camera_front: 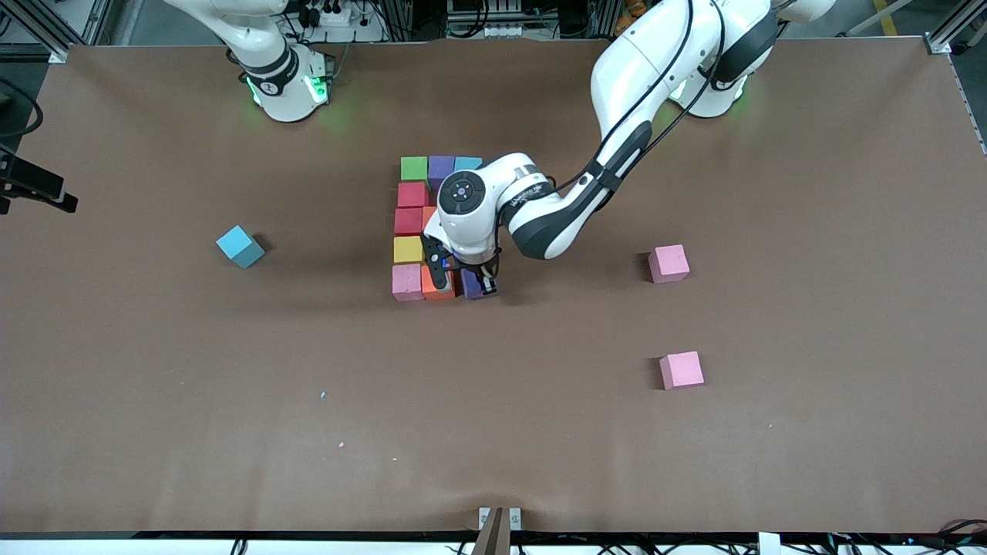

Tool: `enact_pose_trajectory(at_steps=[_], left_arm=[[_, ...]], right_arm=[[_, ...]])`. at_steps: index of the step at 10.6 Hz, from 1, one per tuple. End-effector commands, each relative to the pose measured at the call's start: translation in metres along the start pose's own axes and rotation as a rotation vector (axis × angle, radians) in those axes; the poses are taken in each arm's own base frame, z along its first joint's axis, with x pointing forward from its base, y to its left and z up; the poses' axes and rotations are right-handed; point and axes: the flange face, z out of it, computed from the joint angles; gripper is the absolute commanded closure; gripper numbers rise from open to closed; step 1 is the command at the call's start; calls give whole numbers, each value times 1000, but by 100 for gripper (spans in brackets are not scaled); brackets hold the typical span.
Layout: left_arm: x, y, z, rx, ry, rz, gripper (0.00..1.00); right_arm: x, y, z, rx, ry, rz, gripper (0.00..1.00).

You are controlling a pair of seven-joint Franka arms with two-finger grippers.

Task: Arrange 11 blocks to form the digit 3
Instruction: 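Lower purple beside orange and open the left gripper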

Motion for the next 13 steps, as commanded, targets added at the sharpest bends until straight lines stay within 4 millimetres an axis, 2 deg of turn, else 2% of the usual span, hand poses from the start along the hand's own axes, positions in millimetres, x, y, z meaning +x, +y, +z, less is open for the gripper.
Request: enact_pose_trajectory(at_steps=[1, 7, 13], left_arm=[[8, 3, 4, 40, -8, 57, 69], [16, 12, 6, 80, -18, 106, 67], [21, 18, 17, 93, -15, 163, 63]], right_arm=[[2, -2, 0, 2, -1, -5, 0], [8, -2, 8, 2, -9, -7, 0], [8, -1, 7, 2, -7, -6, 0]])
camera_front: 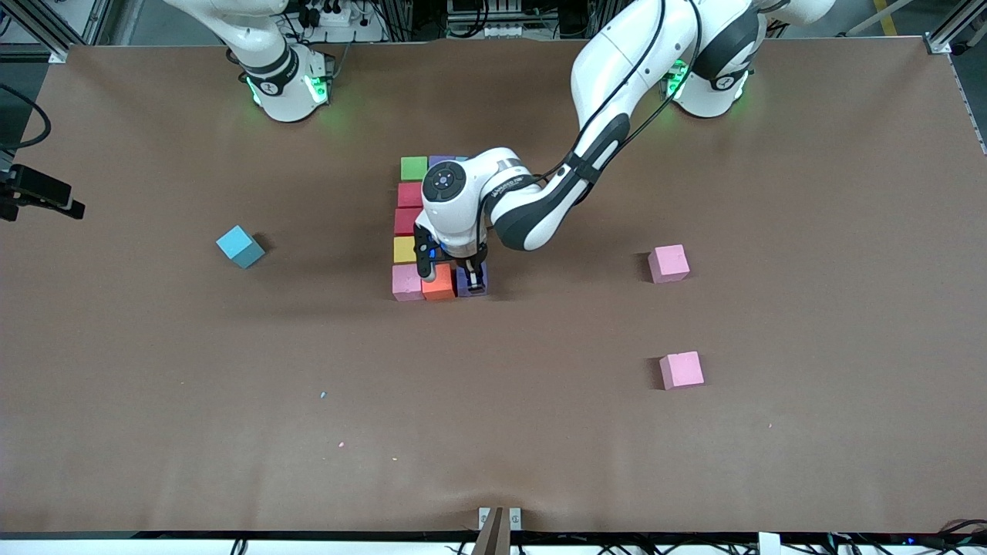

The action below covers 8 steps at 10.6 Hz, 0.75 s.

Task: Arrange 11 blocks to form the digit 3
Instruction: 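Lower purple beside orange and open the left gripper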

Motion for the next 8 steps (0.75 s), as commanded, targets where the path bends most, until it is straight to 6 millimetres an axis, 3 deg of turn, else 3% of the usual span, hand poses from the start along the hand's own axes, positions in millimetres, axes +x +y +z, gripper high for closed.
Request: enact_pose_trajectory(at_steps=[1, 7, 8], left_arm=[[6, -2, 2, 32, 6, 31, 63], [10, -1, 9, 38, 36, 35, 59], [11, -1, 9, 43, 51, 31, 54]], right_arm=[[0, 0, -4, 0, 6, -2, 0], [0, 0, -4, 0, 6, -2, 0], [0, 0, -4, 0, 6, -2, 0]])
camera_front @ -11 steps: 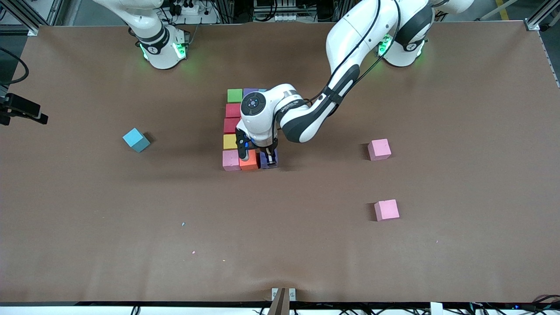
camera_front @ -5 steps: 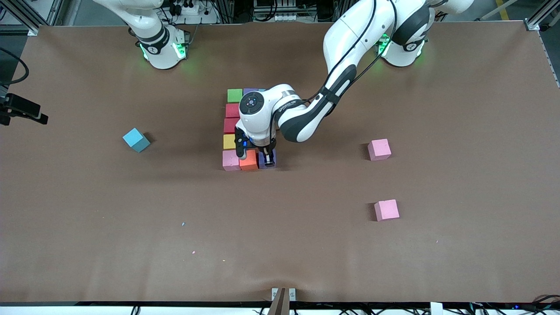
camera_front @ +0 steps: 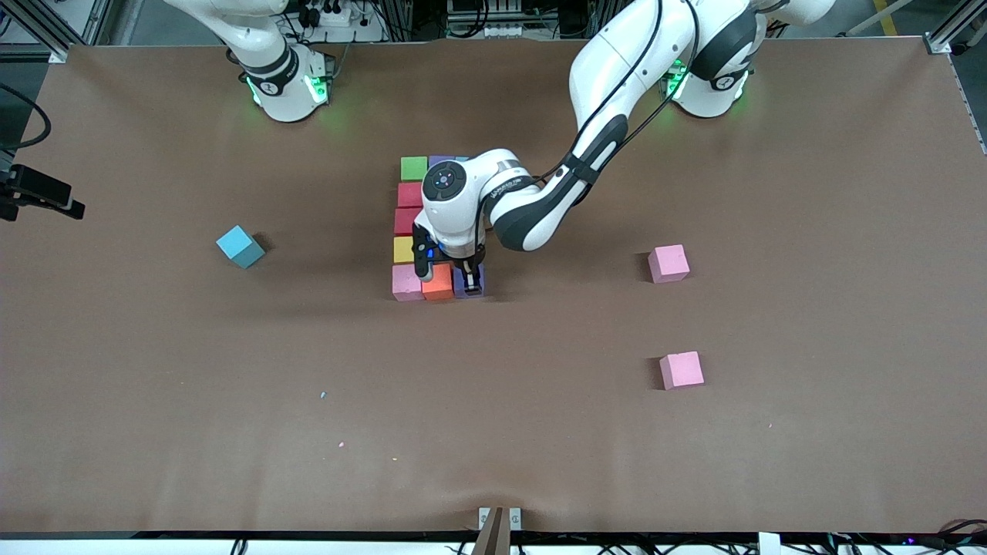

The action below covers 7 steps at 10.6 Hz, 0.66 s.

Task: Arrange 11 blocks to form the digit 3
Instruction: 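Lower purple beside orange and open the left gripper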

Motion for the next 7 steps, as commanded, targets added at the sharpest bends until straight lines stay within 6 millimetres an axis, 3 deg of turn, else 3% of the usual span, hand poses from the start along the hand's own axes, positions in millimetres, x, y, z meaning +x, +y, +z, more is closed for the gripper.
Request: enact_pose_trajectory(at_steps=[1, 2, 3, 4, 7], left_arm=[[8, -1, 9, 33, 32, 20, 50], [9, -1, 9, 34, 35, 20, 46], [8, 0, 12, 33, 35, 18, 29], [9, 2, 13, 34, 39, 12, 0], [10, 0, 3, 39, 50, -28, 0]], right_arm=[[0, 0, -4, 0, 6, -2, 0], [0, 0, -4, 0, 6, -2, 0], [0, 0, -4, 1, 6, -3, 0], [0, 0, -4, 1, 6, -3, 0], [0, 0, -4, 0, 6, -2, 0]])
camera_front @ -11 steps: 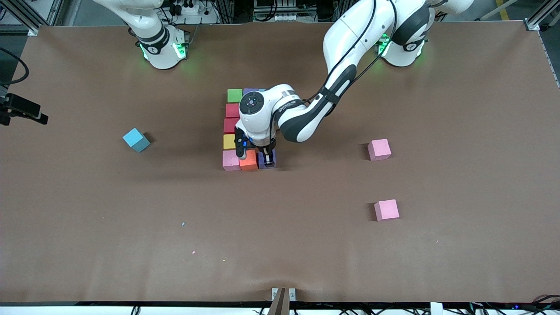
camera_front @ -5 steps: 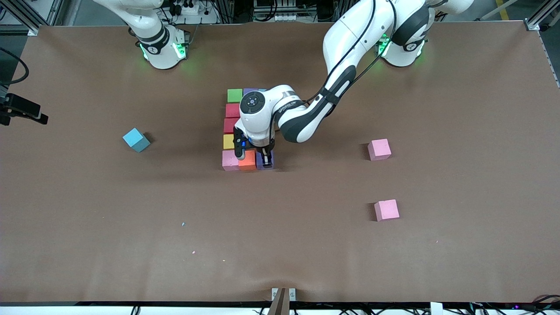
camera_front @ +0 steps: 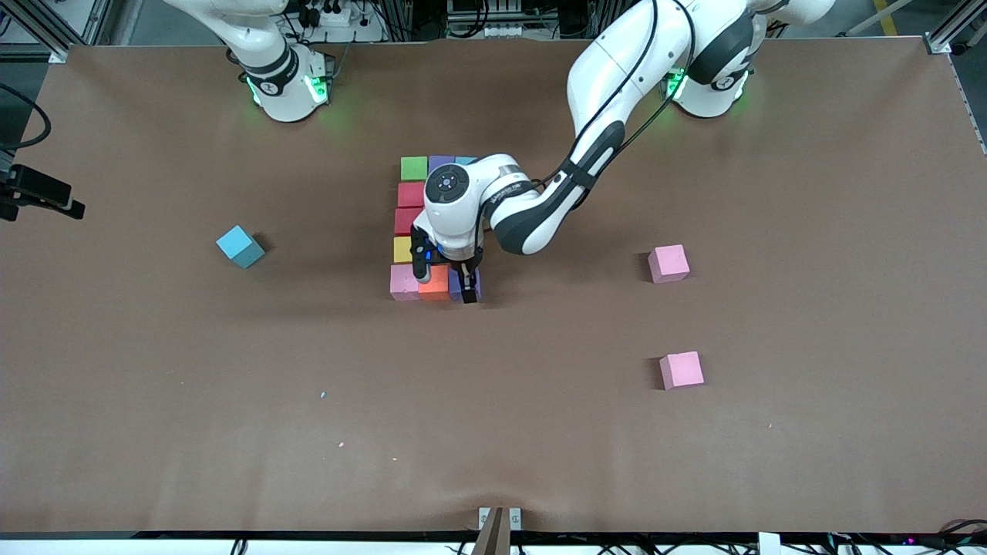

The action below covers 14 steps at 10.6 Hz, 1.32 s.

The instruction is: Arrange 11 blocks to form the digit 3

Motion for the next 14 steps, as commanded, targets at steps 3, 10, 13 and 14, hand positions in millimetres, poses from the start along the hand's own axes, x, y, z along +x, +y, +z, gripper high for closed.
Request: enact_pose_trajectory(at_steps=[3, 10, 13, 14], left_arm=[[1, -8, -54, 37, -8, -23, 0], [-99, -111, -225, 46, -73, -633, 0], [-242, -211, -298, 34, -95, -922, 0], [-288, -225, -323, 31, -132, -987, 0]], right_arm=[[0, 0, -4, 0, 6, -2, 0], [1, -1, -3, 0, 6, -4, 0], [1, -1, -3, -3, 4, -3, 0], [1, 0, -3, -3, 4, -2, 0]])
